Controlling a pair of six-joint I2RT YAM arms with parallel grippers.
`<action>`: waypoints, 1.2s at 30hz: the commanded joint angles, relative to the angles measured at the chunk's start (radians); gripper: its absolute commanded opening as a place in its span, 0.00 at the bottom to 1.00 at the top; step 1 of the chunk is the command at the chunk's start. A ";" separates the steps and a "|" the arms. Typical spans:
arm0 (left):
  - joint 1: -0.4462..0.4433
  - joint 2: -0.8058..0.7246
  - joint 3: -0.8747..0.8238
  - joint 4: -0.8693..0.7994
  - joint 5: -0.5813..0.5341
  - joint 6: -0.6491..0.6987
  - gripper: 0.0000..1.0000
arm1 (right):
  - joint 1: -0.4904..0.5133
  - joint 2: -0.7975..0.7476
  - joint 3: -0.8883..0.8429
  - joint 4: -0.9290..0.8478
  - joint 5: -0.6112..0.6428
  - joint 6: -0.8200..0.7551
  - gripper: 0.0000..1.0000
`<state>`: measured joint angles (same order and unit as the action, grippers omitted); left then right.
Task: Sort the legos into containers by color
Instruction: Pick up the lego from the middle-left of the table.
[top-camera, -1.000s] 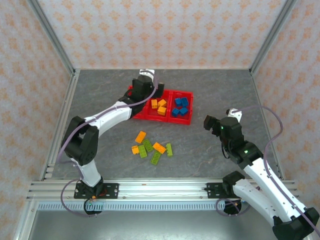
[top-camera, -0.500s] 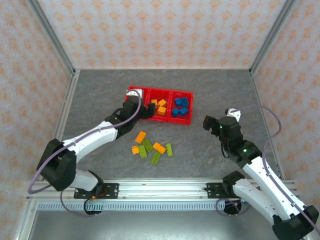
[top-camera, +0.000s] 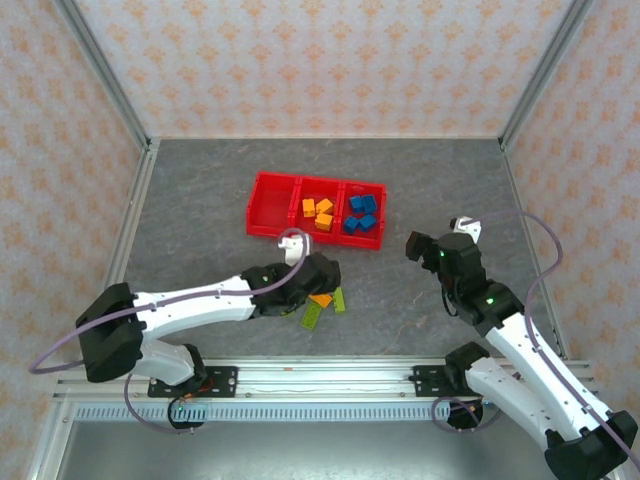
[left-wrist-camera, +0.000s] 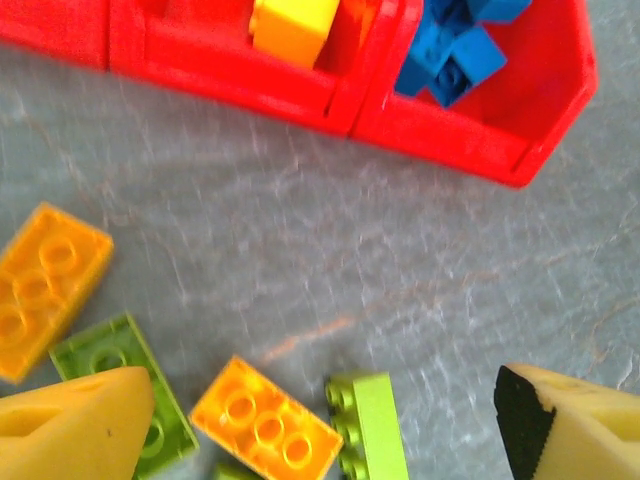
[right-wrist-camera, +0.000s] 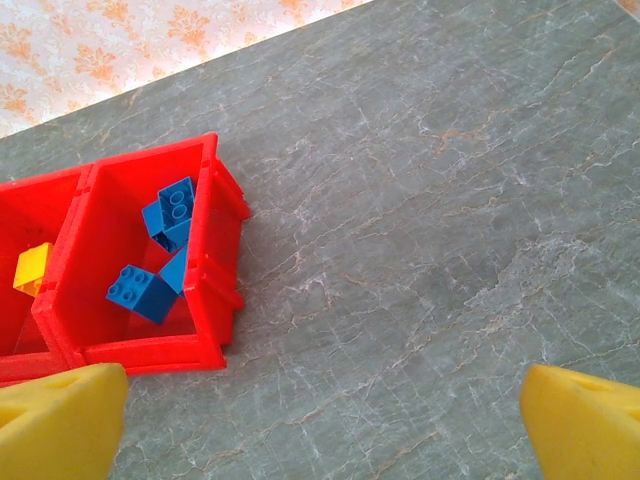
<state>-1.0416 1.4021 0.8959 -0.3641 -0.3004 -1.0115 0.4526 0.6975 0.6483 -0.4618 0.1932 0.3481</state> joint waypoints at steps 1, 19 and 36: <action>-0.059 0.060 0.052 -0.107 -0.074 -0.166 0.86 | -0.001 -0.025 -0.007 0.015 -0.005 0.006 1.00; -0.187 0.227 0.083 0.031 0.058 -0.273 0.67 | 0.000 -0.092 -0.010 0.029 -0.036 0.005 1.00; -0.111 0.360 0.083 0.102 0.137 -0.222 0.56 | 0.001 -0.099 -0.011 0.029 -0.028 0.007 1.00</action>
<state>-1.1748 1.7386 0.9703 -0.2722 -0.1719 -1.2545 0.4526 0.6083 0.6468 -0.4534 0.1562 0.3481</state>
